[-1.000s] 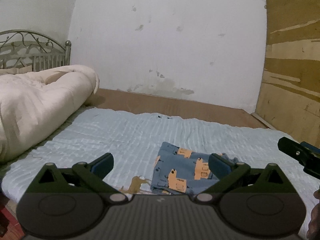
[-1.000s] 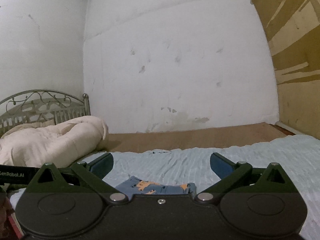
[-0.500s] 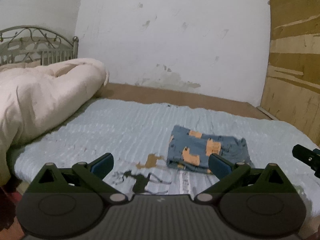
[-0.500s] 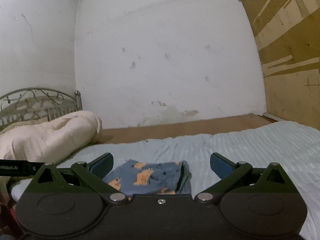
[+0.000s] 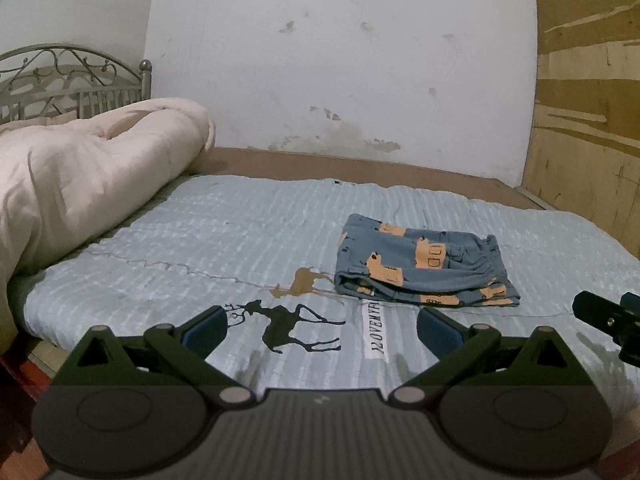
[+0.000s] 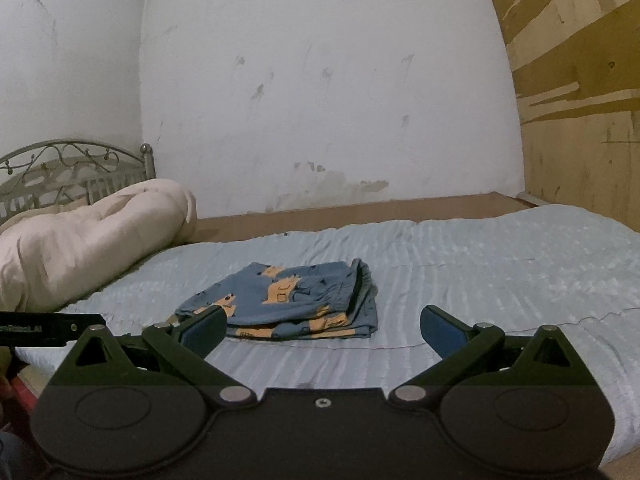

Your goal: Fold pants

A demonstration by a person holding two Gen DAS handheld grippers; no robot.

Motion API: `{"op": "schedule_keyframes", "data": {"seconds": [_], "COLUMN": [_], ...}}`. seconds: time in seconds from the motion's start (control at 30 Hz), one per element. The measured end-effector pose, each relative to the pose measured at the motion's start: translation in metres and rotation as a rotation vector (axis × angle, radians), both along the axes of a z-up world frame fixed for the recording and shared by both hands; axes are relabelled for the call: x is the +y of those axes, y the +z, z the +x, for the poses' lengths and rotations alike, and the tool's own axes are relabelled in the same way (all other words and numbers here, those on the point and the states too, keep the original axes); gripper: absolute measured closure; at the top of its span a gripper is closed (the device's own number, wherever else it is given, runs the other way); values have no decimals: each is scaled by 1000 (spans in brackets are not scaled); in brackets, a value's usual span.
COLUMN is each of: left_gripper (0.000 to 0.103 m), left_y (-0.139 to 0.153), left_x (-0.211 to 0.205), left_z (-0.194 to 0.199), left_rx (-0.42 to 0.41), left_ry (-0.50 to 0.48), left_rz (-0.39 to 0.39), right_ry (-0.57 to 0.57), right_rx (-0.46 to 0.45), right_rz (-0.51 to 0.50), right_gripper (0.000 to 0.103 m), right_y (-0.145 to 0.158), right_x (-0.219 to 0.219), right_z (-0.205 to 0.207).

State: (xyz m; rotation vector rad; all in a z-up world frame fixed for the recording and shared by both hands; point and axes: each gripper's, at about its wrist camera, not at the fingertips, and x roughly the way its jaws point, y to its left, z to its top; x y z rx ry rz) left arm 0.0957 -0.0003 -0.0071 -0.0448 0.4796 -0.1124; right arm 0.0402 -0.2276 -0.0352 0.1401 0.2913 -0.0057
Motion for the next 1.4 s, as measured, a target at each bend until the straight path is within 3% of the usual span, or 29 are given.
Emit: {"op": "schedule_keyframes", "data": {"seconds": [1.4], "left_gripper": [1], "left_y": [0], "left_x": [2], "left_z": [0], "left_rx": [-1], "left_ry": [5], "left_rz": [-3], "right_ry": [18], "right_rx": [5], "right_rz": [-3], "right_gripper": [1], "right_y": [2], "right_x": [3], "right_z": [4]}}
